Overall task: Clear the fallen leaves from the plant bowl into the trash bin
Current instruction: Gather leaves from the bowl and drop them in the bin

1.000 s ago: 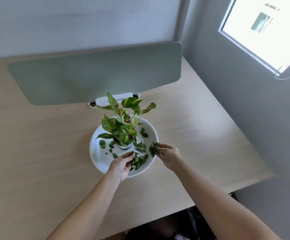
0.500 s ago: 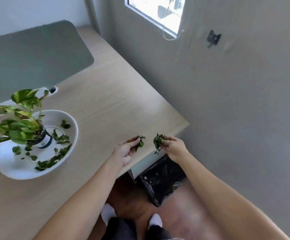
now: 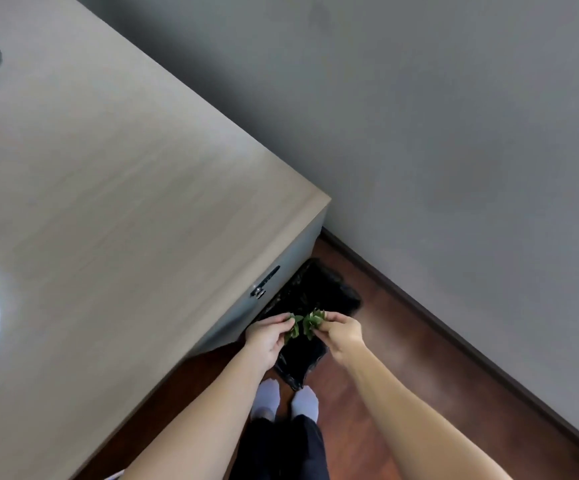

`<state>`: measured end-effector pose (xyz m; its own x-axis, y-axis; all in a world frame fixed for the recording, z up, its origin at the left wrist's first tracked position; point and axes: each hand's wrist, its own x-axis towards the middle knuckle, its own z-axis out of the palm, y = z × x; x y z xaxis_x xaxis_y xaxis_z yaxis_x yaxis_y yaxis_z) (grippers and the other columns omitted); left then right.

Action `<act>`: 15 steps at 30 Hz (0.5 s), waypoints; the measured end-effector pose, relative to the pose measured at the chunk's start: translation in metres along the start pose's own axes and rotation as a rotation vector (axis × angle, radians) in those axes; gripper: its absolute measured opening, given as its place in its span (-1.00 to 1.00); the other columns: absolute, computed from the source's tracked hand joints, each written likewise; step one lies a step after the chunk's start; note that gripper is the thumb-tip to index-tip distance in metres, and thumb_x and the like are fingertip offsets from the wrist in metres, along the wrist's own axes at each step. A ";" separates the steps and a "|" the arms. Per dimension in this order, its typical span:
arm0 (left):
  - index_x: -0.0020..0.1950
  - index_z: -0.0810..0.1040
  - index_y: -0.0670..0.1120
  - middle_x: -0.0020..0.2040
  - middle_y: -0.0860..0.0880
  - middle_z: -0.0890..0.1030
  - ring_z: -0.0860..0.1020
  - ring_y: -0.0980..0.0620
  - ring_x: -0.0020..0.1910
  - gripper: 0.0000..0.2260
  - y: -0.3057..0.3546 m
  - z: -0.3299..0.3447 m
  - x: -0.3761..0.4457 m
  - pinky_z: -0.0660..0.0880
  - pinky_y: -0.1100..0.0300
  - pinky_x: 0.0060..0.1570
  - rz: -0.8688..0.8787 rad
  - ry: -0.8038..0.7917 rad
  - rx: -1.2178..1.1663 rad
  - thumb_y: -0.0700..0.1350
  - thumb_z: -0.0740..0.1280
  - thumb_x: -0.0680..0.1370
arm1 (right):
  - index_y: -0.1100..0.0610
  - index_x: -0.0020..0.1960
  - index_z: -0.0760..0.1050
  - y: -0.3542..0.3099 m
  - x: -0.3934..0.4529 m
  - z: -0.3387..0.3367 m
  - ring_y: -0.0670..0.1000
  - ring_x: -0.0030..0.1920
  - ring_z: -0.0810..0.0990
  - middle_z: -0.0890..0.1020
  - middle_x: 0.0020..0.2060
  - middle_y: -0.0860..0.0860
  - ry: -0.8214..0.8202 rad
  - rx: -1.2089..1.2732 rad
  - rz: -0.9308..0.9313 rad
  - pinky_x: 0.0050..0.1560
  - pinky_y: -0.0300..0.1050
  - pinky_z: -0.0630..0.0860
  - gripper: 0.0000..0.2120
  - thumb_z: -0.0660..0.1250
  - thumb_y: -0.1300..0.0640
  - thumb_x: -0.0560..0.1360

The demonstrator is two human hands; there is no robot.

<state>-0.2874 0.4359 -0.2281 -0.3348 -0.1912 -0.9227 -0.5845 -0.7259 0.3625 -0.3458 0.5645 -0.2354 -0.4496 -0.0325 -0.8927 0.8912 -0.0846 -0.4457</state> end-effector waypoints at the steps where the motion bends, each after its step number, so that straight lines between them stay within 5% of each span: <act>1: 0.19 0.55 -0.34 0.10 -0.27 0.63 0.60 -0.04 -0.04 -0.69 -0.006 0.000 0.021 0.46 0.12 0.27 -0.012 0.018 0.019 -0.43 0.36 0.45 | 0.27 -0.25 0.51 0.009 0.019 0.000 0.04 -0.20 0.59 0.59 -0.25 0.13 0.025 -0.010 0.022 -0.39 -0.29 0.62 -0.74 0.21 0.55 0.45; 7: 0.45 0.34 -0.24 0.46 -0.20 0.36 0.29 -0.16 0.48 -0.60 -0.016 0.001 0.073 0.25 -0.03 0.45 -0.102 0.011 0.035 -0.33 0.19 0.59 | 0.37 0.23 0.46 0.039 0.076 -0.005 0.09 -0.05 0.57 0.57 -0.15 0.14 0.089 -0.014 0.098 0.02 -0.07 0.58 -0.67 0.26 0.48 0.47; 10: 0.46 0.33 -0.21 0.49 -0.19 0.32 0.24 -0.16 0.51 -0.59 -0.023 -0.001 0.083 0.24 -0.06 0.47 -0.127 0.023 0.063 -0.32 0.17 0.60 | 0.37 0.31 0.41 0.042 0.083 -0.007 0.18 0.18 0.55 0.57 0.10 0.25 0.111 -0.005 0.104 0.21 -0.03 0.51 -0.61 0.23 0.49 0.48; 15: 0.46 0.34 -0.20 0.49 -0.20 0.31 0.25 -0.16 0.50 -0.60 -0.019 0.000 0.068 0.25 -0.05 0.45 -0.113 0.013 0.084 -0.29 0.16 0.61 | 0.38 0.30 0.41 0.030 0.066 -0.005 0.23 0.26 0.51 0.50 0.25 0.31 0.116 0.014 0.084 0.16 -0.08 0.51 -0.63 0.21 0.48 0.50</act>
<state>-0.2991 0.4363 -0.2981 -0.2540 -0.1201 -0.9597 -0.6778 -0.6857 0.2652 -0.3485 0.5646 -0.3083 -0.3626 0.0749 -0.9290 0.9241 -0.1002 -0.3687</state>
